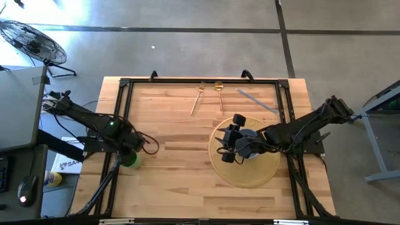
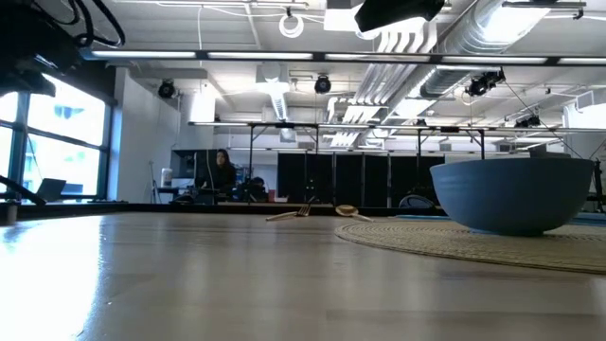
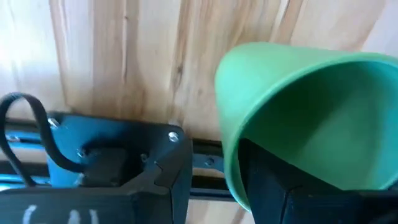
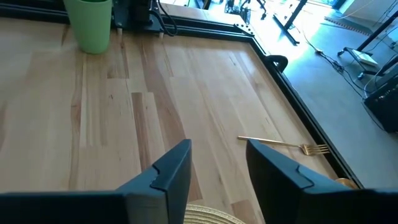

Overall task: Pick & Place Utensil
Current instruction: Put the green cup on the brown table mat to the top right of the blue bowl

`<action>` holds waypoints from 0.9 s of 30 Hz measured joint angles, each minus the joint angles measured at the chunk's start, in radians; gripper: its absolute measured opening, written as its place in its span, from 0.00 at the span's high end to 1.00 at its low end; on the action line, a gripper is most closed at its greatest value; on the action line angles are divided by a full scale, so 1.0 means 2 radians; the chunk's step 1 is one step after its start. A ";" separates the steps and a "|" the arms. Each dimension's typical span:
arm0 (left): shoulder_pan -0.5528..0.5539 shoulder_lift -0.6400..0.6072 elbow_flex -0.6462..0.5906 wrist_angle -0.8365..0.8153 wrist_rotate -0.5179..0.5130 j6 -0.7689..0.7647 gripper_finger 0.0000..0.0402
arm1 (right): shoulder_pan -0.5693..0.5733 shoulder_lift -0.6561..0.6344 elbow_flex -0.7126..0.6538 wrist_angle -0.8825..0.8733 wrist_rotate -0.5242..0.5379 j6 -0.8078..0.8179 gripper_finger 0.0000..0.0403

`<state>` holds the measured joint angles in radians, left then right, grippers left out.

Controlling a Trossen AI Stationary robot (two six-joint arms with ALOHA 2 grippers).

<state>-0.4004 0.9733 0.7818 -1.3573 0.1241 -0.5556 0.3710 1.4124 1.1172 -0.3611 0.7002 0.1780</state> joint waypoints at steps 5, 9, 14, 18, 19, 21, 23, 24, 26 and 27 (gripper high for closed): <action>0.000 0.000 0.000 0.037 -0.006 0.040 0.69 | 0.000 0.000 0.000 0.000 0.000 0.000 0.62; 0.000 0.003 0.000 0.055 -0.007 0.058 0.76 | 0.000 0.000 0.000 0.000 0.000 -0.001 0.63; 0.000 0.011 0.000 0.054 -0.013 0.069 0.92 | 0.000 0.000 0.000 0.000 0.000 -0.002 0.63; 0.000 0.010 0.000 0.064 -0.013 0.082 0.98 | 0.000 0.000 0.000 0.000 0.000 -0.002 0.62; 0.000 0.011 0.000 0.066 -0.013 0.083 0.98 | 0.000 0.000 0.000 0.000 0.000 -0.002 0.62; 0.000 0.010 0.000 0.065 -0.015 0.083 0.96 | 0.000 0.000 0.000 0.000 0.000 -0.002 0.62; 0.000 0.010 0.000 0.066 -0.018 0.085 0.95 | 0.000 0.000 0.000 0.000 0.000 -0.002 0.63; 0.000 0.010 0.000 0.068 -0.022 0.091 0.95 | 0.000 0.000 0.000 0.000 0.000 -0.002 0.63; 0.000 0.010 0.000 0.075 -0.027 0.106 0.96 | 0.000 0.000 0.000 0.000 0.000 -0.002 0.63; 0.000 0.010 0.000 0.081 -0.028 0.112 0.97 | 0.000 0.000 0.000 0.000 0.000 -0.002 0.63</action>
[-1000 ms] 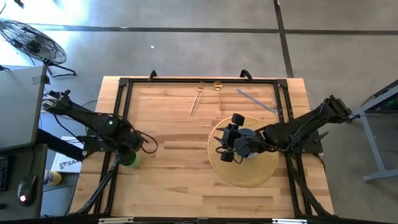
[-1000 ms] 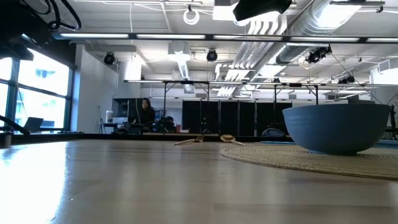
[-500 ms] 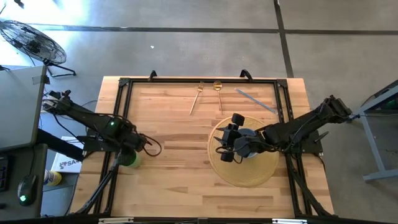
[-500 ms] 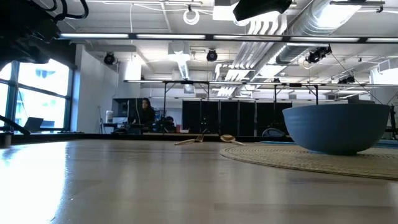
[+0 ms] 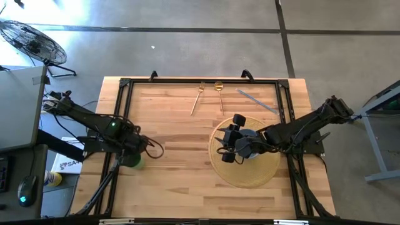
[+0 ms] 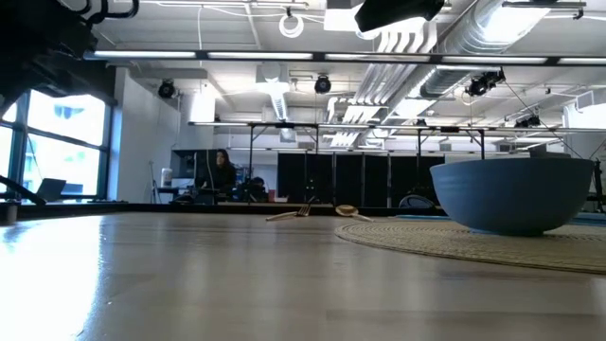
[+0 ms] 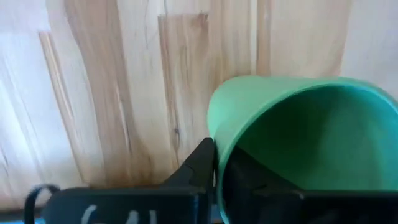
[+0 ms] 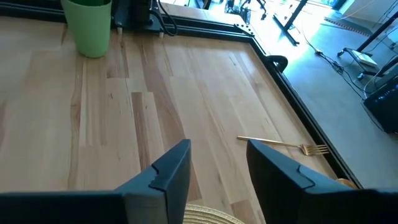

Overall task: Pick & Place Utensil
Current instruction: Put the green cup on the brown table mat to the top right of the blue bowl

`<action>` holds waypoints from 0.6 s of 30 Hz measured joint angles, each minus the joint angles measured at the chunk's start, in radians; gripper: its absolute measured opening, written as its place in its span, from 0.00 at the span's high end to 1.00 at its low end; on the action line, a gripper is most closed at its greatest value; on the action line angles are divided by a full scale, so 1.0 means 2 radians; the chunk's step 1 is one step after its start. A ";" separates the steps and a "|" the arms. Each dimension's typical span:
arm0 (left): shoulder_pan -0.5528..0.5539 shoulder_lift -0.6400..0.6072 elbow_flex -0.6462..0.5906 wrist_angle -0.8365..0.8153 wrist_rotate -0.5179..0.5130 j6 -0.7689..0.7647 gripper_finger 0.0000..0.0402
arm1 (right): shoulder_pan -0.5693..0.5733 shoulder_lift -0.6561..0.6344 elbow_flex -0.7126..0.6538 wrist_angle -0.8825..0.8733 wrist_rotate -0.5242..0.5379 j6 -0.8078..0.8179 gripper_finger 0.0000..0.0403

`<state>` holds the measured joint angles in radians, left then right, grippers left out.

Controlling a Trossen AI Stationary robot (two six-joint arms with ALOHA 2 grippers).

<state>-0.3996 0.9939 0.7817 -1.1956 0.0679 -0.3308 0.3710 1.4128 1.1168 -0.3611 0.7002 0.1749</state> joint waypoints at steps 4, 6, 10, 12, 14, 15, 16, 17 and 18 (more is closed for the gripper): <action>0.000 0.009 0.016 0.016 -0.002 0.022 0.99 | 0.000 0.000 0.000 0.000 0.000 0.000 0.62; 0.000 0.022 0.028 0.014 -0.007 0.028 0.99 | -0.002 0.000 0.000 0.003 0.000 0.000 0.62; 0.000 0.061 0.046 0.017 -0.023 0.045 0.97 | -0.006 0.006 0.000 0.015 -0.019 0.002 0.63; 0.005 0.082 0.051 0.025 -0.030 0.059 0.97 | -0.010 0.018 0.000 0.029 -0.035 -0.006 0.64; 0.019 0.103 0.057 0.031 -0.037 0.077 0.97 | -0.016 0.038 0.000 0.047 -0.056 -0.016 0.63; 0.028 0.109 0.059 0.036 -0.040 0.088 0.97 | -0.019 0.048 0.000 0.058 -0.067 -0.023 0.63; 0.037 0.113 0.062 0.040 -0.048 0.100 0.97 | -0.022 0.059 0.000 0.069 -0.080 -0.029 0.62; 0.046 0.118 0.066 0.045 -0.051 0.114 0.97 | -0.026 0.071 0.000 0.082 -0.094 -0.036 0.61; 0.056 0.120 0.069 0.054 -0.052 0.129 0.96 | -0.030 0.081 0.000 0.096 -0.109 -0.044 0.61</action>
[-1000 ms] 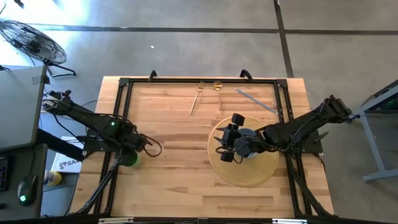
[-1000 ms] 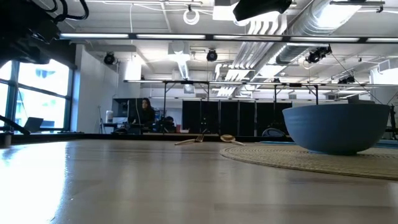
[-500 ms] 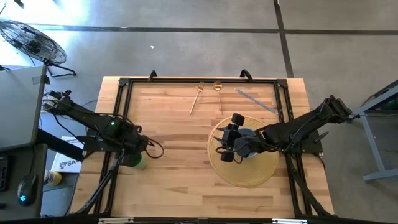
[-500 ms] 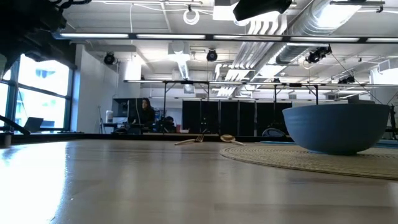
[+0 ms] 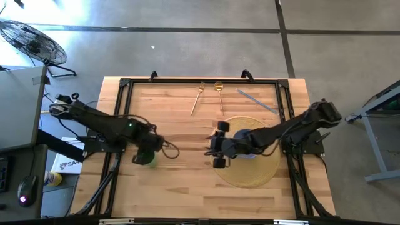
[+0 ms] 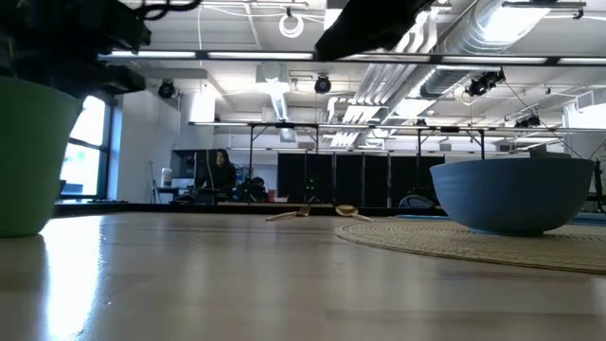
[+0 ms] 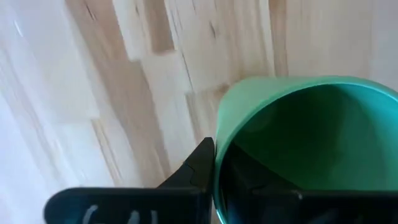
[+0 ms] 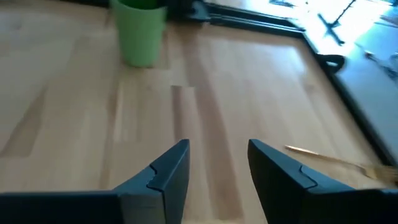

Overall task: Pick & Place Utensil
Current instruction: Put the green cup on the brown table mat to the top right of the blue bowl

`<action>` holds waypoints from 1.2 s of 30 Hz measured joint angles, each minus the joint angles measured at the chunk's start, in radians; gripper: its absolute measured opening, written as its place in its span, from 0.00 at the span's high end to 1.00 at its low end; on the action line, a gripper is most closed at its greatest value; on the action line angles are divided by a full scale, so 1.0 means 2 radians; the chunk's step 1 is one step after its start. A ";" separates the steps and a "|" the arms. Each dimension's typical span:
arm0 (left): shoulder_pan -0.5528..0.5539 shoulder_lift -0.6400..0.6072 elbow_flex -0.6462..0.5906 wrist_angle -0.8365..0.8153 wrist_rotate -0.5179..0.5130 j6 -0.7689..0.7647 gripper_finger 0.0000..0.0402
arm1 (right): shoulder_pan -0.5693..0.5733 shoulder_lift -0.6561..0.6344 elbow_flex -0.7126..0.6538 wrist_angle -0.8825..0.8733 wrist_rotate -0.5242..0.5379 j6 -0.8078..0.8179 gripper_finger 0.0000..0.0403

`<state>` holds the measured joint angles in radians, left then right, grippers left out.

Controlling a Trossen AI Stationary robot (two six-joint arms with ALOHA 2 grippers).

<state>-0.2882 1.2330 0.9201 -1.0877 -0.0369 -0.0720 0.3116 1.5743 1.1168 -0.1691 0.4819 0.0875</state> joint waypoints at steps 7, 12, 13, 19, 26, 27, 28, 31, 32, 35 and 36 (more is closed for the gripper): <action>0.051 0.000 0.040 0.039 -0.017 0.059 0.97 | -0.023 0.048 0.000 0.046 -0.054 -0.022 0.55; 0.074 0.003 0.041 0.055 -0.001 0.074 0.97 | -0.034 0.071 0.000 0.059 -0.064 -0.022 0.51; 0.074 0.005 0.041 0.059 -0.002 0.074 0.97 | -0.036 0.076 0.000 0.065 -0.073 -0.022 0.50; 0.073 0.020 0.040 0.080 0.013 0.073 0.97 | -0.050 0.116 0.000 0.125 -0.114 -0.040 0.46; 0.073 0.051 0.039 0.116 -0.006 0.073 0.96 | -0.065 0.144 0.000 0.184 -0.133 -0.066 0.42; 0.073 0.052 0.039 0.123 -0.013 0.075 0.96 | -0.066 0.144 0.000 0.186 -0.137 -0.066 0.41; 0.073 0.051 0.039 0.124 -0.017 0.079 0.96 | -0.068 0.144 0.000 0.188 -0.141 -0.064 0.40; 0.073 0.051 0.039 0.137 -0.018 0.089 0.96 | -0.069 0.145 0.000 0.186 -0.141 -0.061 0.38; 0.073 0.051 0.039 0.136 -0.018 0.089 0.96 | -0.069 0.145 0.000 0.186 -0.141 -0.061 0.37; 0.073 0.050 0.039 0.139 -0.018 0.088 0.96 | -0.069 0.145 0.000 0.185 -0.141 -0.058 0.35; 0.073 0.050 0.039 0.138 -0.018 0.088 0.96 | -0.069 0.145 0.000 0.184 -0.140 -0.058 0.34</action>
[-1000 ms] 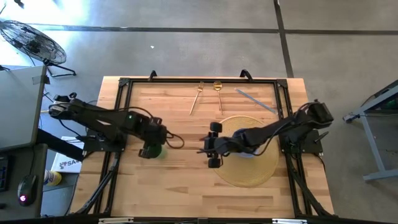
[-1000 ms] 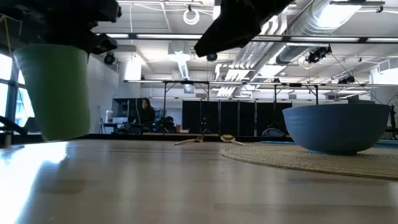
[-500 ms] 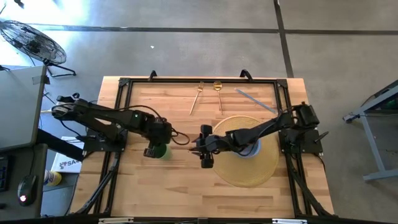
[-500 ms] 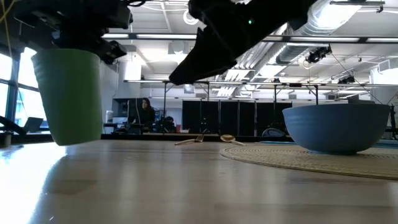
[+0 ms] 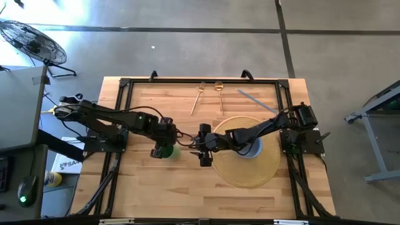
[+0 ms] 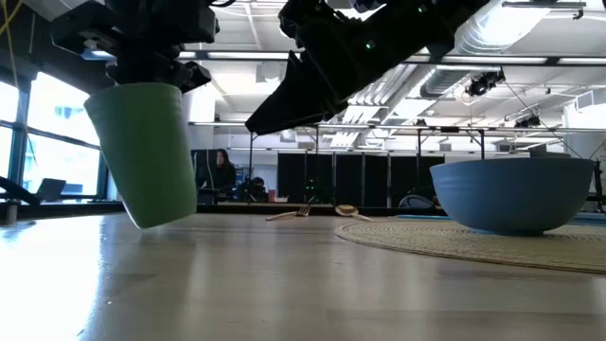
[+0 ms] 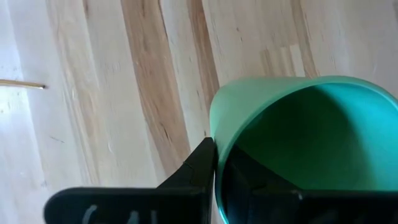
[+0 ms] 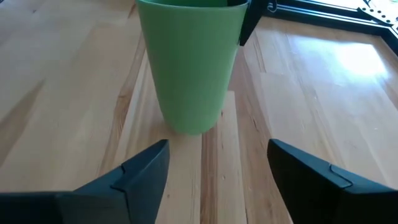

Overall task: Pick & Place Utensil
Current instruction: Put the green cup on the brown table mat to the top right of the blue bowl

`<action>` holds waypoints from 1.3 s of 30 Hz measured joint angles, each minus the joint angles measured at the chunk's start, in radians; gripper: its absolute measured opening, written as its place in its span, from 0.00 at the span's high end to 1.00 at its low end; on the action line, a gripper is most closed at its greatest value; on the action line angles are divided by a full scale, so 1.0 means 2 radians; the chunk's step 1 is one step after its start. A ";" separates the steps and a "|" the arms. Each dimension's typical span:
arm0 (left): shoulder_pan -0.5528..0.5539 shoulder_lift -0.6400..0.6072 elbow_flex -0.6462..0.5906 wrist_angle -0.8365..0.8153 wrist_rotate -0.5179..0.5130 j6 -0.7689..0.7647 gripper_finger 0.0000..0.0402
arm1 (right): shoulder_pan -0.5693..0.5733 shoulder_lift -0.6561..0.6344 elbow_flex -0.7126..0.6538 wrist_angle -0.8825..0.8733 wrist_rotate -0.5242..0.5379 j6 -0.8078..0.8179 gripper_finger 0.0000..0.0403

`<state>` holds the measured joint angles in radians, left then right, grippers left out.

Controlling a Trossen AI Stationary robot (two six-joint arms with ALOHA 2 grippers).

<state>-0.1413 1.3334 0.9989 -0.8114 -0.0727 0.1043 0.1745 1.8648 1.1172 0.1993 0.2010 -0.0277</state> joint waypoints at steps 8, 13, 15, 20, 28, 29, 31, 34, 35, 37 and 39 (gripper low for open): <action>0.000 0.000 0.000 0.015 0.005 -0.001 0.96 | 0.000 0.000 0.000 0.000 0.000 0.000 0.31; 0.000 0.007 0.000 0.016 0.007 -0.004 0.88 | 0.000 0.000 0.000 0.000 0.001 0.001 0.31; 0.000 0.010 0.000 0.021 0.007 -0.007 0.83 | 0.000 0.000 0.000 0.000 0.001 0.001 0.31; 0.007 0.013 0.000 0.044 0.007 -0.015 0.76 | 0.000 0.000 0.000 0.000 0.005 0.002 0.31; 0.031 0.013 0.011 0.061 -0.015 -0.005 0.71 | 0.000 0.000 0.000 -0.013 -0.005 0.010 0.31; 0.033 0.013 0.012 0.063 -0.016 -0.001 0.71 | -0.001 0.000 0.000 -0.016 -0.005 0.015 0.30; 0.036 0.013 0.017 0.066 -0.015 0.000 0.71 | -0.002 0.000 0.000 -0.022 -0.006 0.025 0.29; 0.034 0.013 0.032 0.067 -0.014 0.001 0.71 | -0.003 0.000 0.000 -0.022 -0.009 0.028 0.25; 0.035 0.013 0.035 0.066 -0.013 0.001 0.71 | -0.003 0.000 0.000 -0.022 -0.008 0.032 0.24; 0.034 0.013 0.043 0.058 -0.011 0.000 0.71 | -0.004 0.000 0.000 -0.020 -0.005 0.050 0.20; 0.035 0.013 0.055 0.044 -0.011 -0.011 0.71 | -0.004 0.008 0.000 -0.002 0.004 0.061 0.16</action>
<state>-0.0723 1.3590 1.1085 -0.7241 -0.0956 0.0816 0.1660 1.8808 1.1172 0.1946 0.2091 0.0953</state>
